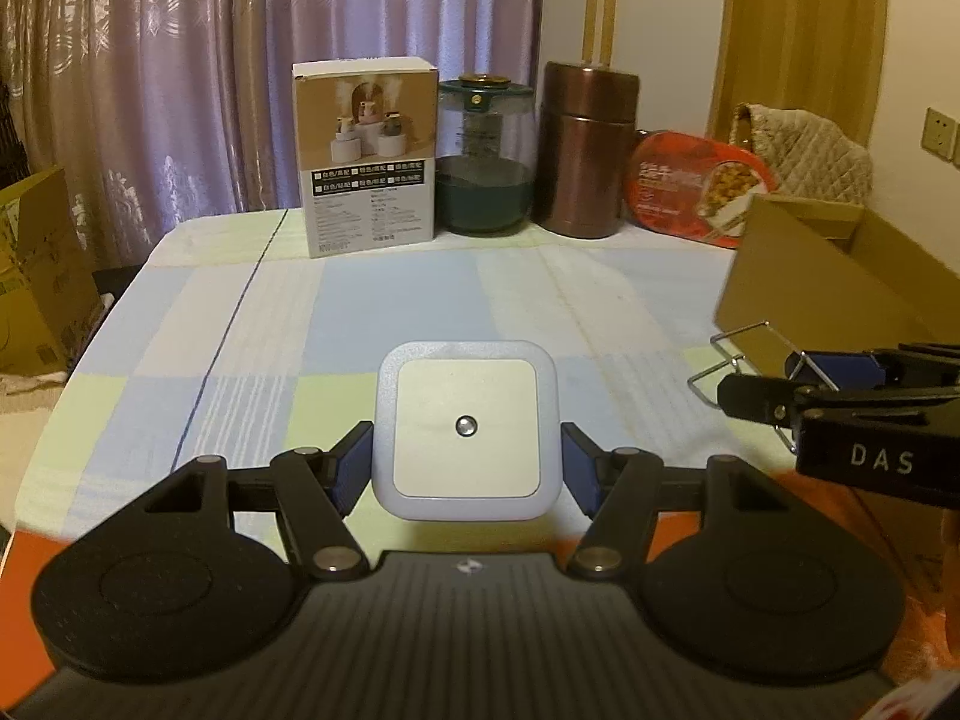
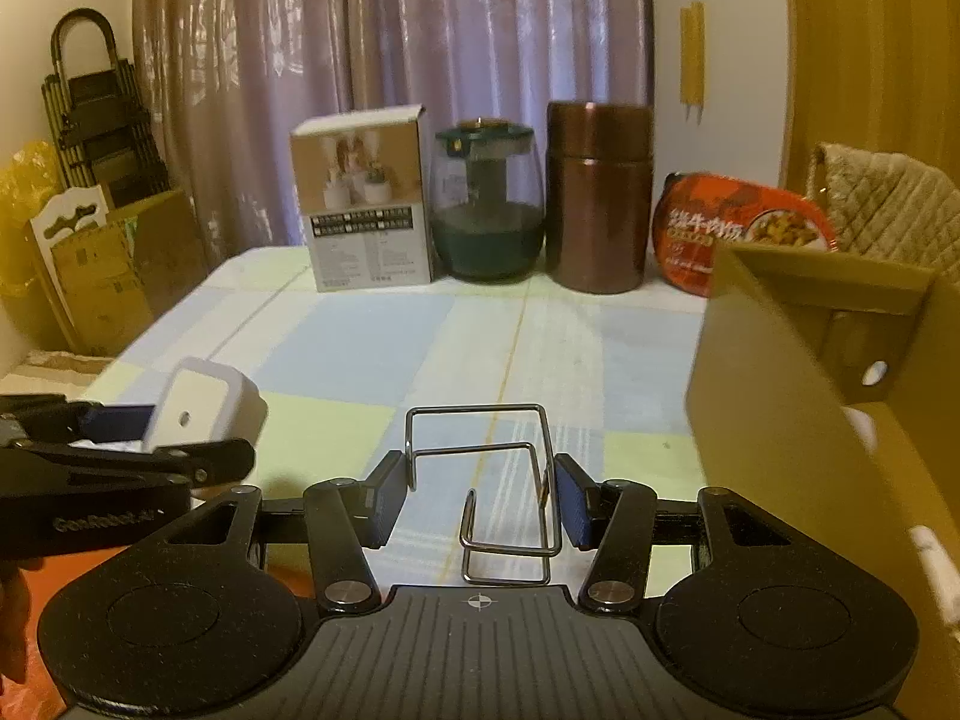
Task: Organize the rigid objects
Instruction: 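Carry the night light and wire holder over the cardboard box with both tools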
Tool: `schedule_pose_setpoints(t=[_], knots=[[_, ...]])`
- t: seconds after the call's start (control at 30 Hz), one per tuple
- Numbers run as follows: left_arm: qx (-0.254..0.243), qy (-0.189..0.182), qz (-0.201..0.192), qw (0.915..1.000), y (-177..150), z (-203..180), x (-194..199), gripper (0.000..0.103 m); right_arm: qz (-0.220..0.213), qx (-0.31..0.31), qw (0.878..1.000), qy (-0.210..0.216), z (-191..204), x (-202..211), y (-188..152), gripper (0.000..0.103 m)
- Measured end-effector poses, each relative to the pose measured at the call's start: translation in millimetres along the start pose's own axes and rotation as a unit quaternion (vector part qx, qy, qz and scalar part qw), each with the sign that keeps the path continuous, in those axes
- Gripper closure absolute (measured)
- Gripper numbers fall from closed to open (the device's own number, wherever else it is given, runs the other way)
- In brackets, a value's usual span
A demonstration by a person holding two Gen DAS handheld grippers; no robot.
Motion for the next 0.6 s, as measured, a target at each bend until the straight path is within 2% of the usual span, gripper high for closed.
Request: schedule_pose_setpoints(t=[0.17,0.33,0.6], knots=[[0.019,-0.008,0.005,0.9998,-12,-15,41,0.043,-0.010,0.005,1.000,-0.003,7,42,-2,0.054],[0.022,-0.010,0.013,0.9996,-21,-28,81,0.043,-0.011,-0.020,1.000,-0.001,7,84,-5,0.054],[0.026,-0.009,-0.003,0.9996,-14,-53,144,0.043,-0.027,-0.044,0.999,-0.007,2,155,4,0.054]])
Point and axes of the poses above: each gripper's, at about its wrist camera, not at the fingertips, and x roughly against the way its jaws point, z to its left, y to its top, the point moved 9 cm from there along -x, roughly the way its jaws point, and after that the axes turned 4 degrees about x, right-handed, at the moved point
